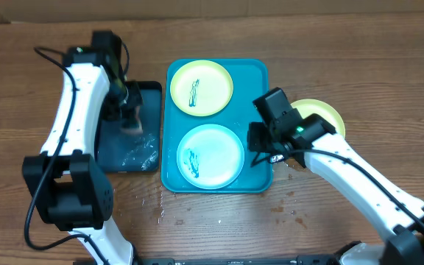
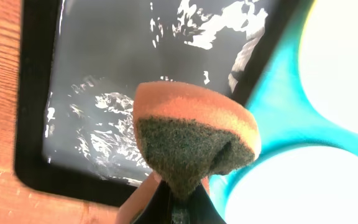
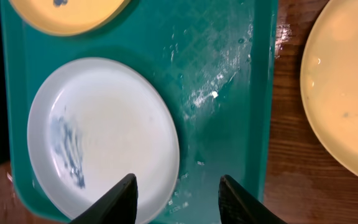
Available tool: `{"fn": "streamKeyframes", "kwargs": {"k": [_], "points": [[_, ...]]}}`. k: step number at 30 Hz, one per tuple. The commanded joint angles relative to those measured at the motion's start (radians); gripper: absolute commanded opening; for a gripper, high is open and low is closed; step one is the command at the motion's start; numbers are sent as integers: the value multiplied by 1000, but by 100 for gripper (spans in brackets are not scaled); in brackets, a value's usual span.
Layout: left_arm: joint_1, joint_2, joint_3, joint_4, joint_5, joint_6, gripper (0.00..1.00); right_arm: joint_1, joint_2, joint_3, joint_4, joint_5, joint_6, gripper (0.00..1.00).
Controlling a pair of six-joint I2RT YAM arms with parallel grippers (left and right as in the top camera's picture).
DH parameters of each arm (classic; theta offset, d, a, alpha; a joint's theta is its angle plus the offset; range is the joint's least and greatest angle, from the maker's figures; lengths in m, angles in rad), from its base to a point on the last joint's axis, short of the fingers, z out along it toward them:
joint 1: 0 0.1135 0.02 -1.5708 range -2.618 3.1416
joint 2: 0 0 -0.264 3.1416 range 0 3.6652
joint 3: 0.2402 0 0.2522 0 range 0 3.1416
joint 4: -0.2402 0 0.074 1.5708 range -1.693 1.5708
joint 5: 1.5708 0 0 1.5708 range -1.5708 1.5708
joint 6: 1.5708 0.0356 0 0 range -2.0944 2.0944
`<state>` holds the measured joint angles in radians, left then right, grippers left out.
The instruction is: Clean dirty plates on tray and stack at the side
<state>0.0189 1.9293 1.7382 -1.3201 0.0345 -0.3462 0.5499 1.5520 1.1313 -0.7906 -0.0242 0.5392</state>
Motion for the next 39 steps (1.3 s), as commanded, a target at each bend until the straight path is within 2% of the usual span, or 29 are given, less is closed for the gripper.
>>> {"fn": "streamKeyframes", "kwargs": {"k": [1, 11, 13, 15, 19, 21, 23, 27, 29, 31, 37, 39], "points": [[-35, -28, 183, -114, 98, 59, 4, -1, 79, 13, 34, 19, 45, 46], [-174, -53, 203, -201, 93, 62, 4, -1, 297, 13, 143, -118, 2, 47], [-198, -53, 188, -194, 93, 50, 4, -2, 321, 13, 156, -135, -4, 40], [-222, -53, 161, -175, 93, 35, 4, -1, 340, 13, 165, -135, 4, 27], [-294, -53, 7, -53, 96, -55, 4, -2, 362, 13, 177, -134, 106, 5], [-341, -53, -125, 69, 138, -119, 4, -2, 364, 13, 176, -130, 124, 4], [-402, -53, -293, 270, 220, -153, 4, -2, 364, 13, 174, -130, 124, 4], [-467, -53, -467, 502, 212, -192, 4, -2, 364, 13, 172, -130, 122, 4], [-480, -53, -520, 588, 163, -191, 4, -2, 364, 13, 166, -131, 115, 4], [-484, -52, -566, 633, 30, -181, 4, -1, 364, 13, 161, -131, 115, 4], [-454, -52, -579, 535, -308, -161, 4, -1, 364, 13, 158, -131, 116, 4], [-431, -52, -579, 532, -338, -130, 4, -1, 364, 13, 158, -130, 116, 4]]}}
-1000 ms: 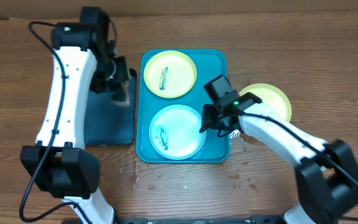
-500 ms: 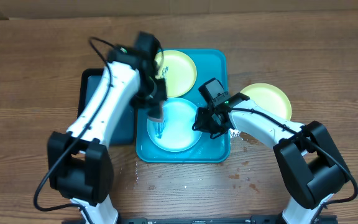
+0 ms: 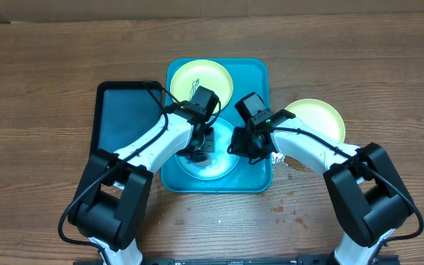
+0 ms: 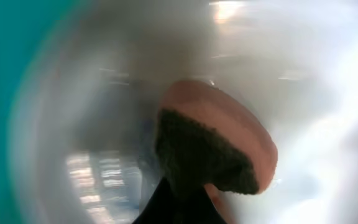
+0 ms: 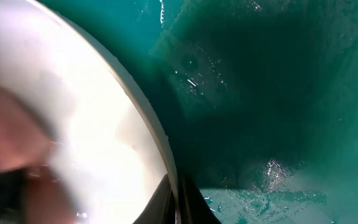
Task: Clean dirty plates on tray and stack at the side
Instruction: 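Scrub the light-blue plate with the sponge in the left gripper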
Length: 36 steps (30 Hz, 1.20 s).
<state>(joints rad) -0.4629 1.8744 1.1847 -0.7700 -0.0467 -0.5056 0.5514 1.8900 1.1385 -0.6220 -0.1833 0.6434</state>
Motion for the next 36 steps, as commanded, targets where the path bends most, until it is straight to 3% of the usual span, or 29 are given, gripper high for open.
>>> {"fn": "streamKeyframes", "kwargs": {"k": [1, 9, 15, 18, 24, 28, 33, 36], "points": [[63, 3, -25, -14, -250, 49, 4, -3, 26, 5, -11, 29, 11, 4], [128, 3, -25, 19, -193, 107, 4, -3, 26, 5, -11, 29, 11, 4], [121, 4, -35, 158, 412, 104, 4, -3, 26, 5, -11, 29, 11, 4], [91, 10, -44, 222, 555, 48, 5, -3, 26, 5, -11, 29, 11, 4], [8, 43, -44, 241, 510, 26, 5, -3, 26, 5, -11, 29, 11, 4], [5, 54, -44, 153, 438, -41, 4, -3, 26, 5, -11, 29, 11, 4], [34, 54, -44, -39, 248, -138, 4, -3, 26, 5, -11, 29, 11, 4], [40, 54, -44, -115, 19, -138, 4, -3, 26, 5, -11, 29, 11, 4]]}}
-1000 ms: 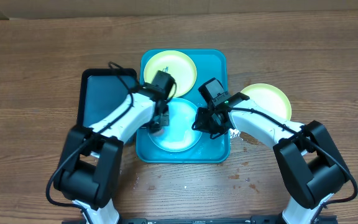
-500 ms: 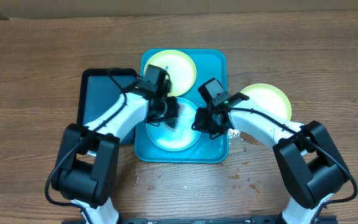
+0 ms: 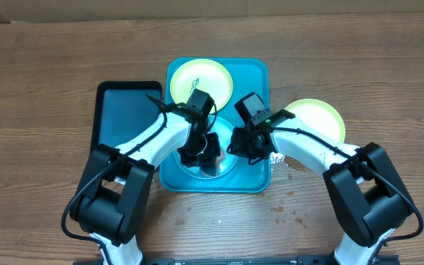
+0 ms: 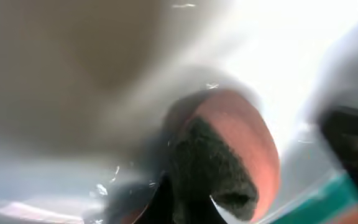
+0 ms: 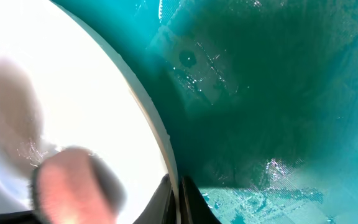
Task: Clean dirty plates on tray and stack at the side
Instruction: 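Scrub the light-blue plate with the sponge in the left gripper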
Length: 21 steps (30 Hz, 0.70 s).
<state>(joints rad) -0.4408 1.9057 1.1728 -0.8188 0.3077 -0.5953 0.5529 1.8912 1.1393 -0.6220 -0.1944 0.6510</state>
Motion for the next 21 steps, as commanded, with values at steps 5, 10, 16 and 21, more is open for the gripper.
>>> {"fn": "streamKeyframes", "kwargs": {"k": [5, 10, 16, 21], "points": [[18, 23, -31, -101, -652, -48, 4, -4, 24, 5, -10, 40, 4, 4], [18, 23, -30, -99, -815, -49, 4, -4, 24, 5, -11, 40, 4, 4], [15, 23, 24, -105, -942, -33, 4, -4, 24, 5, -11, 40, 4, 4], [15, 22, 169, -195, -837, -37, 4, -4, 24, 5, -11, 40, 4, 4]]}}
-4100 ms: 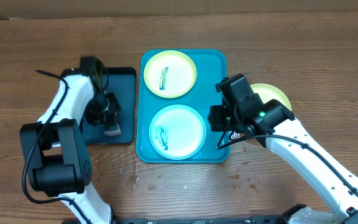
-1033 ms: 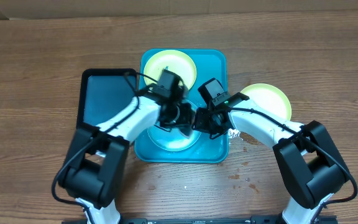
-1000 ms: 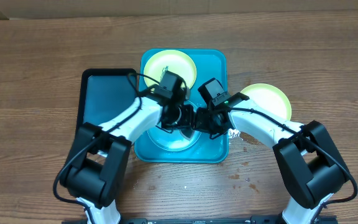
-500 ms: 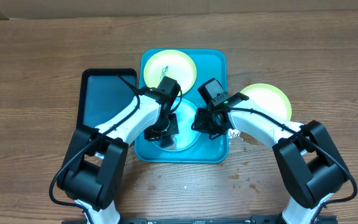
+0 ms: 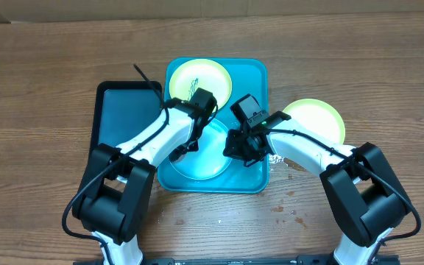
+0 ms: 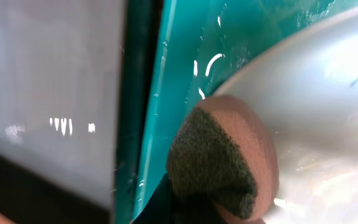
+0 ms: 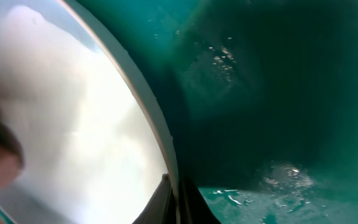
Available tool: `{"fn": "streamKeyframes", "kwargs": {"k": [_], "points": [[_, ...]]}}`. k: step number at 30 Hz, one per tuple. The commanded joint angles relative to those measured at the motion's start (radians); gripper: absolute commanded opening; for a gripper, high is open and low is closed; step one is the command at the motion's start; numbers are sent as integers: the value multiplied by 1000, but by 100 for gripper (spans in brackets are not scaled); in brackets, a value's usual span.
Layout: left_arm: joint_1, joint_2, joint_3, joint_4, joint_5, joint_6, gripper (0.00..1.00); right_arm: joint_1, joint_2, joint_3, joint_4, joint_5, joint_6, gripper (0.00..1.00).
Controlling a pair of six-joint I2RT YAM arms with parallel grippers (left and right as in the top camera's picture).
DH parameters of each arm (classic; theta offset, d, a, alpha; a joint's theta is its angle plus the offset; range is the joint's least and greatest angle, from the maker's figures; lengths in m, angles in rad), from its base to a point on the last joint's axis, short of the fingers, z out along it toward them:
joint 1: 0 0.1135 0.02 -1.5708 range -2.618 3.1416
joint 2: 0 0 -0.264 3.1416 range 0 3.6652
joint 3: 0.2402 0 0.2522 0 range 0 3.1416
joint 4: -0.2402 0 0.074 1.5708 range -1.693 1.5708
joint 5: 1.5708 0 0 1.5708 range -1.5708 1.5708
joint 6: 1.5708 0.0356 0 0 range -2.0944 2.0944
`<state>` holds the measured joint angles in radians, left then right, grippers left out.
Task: Clean dirty plates on tray and stack at the side
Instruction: 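Scrub the light-blue plate with the sponge in the left gripper, then lift the light-blue plate with the right gripper and stack it on the yellow plate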
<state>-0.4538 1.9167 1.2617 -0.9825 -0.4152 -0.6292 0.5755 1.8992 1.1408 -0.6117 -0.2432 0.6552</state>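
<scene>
The white plate (image 5: 210, 156) lies at the near end of the teal tray (image 5: 255, 73). My right gripper (image 5: 236, 146) is shut on its right rim, the rim pinched between the jaws (image 7: 174, 186). My left gripper (image 5: 177, 152) is shut on a pink sponge (image 6: 229, 155) with a dark green scouring face. The sponge presses on the plate's left rim (image 6: 272, 68), beside the tray's left wall. A yellow-green plate (image 5: 201, 82) with a dark smear sits at the far end of the tray. Another yellow plate (image 5: 313, 121) rests on the table to the right.
A black tray (image 5: 120, 125) with a wet floor lies against the teal tray's left side, and shows as a grey surface (image 6: 55, 93) in the left wrist view. Water drops (image 5: 285, 199) speckle the wooden table near the teal tray's front right corner.
The sponge has gone from the right part of the white plate to its left rim, next to the tray wall. My right gripper still pinches the right rim.
At first my left gripper held the sponge over the black tray and my right gripper hung open above the smeared white plate. Then the right one was shut on the plate's rim with the sponge on the plate. The sponge has since been at several spots across it.
</scene>
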Motion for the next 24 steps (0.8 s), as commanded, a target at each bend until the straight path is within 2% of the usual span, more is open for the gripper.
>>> {"fn": "streamKeyframes", "kwargs": {"k": [1, 6, 12, 14, 17, 20, 24], "points": [[29, 11, 117, -52, -78, -3, 4, -27, 16, 3, -21, 90, 0, 4], [51, 5, 328, -200, 96, -3, 4, -27, 16, 3, -28, 92, 0, 4], [148, -23, 474, -336, 42, 44, 4, -27, 16, 3, -28, 92, -1, 4], [204, -22, 472, -353, 6, 46, 4, -27, 16, 3, -28, 93, -1, 4], [292, -20, 424, -337, 28, 46, 4, -27, 16, 3, -26, 93, -1, 4], [378, -20, 314, -259, 108, 56, 4, -27, 16, 3, -24, 92, -1, 4], [456, -20, 143, -97, 277, 155, 4, -27, 16, 3, -24, 92, -8, 4]]}}
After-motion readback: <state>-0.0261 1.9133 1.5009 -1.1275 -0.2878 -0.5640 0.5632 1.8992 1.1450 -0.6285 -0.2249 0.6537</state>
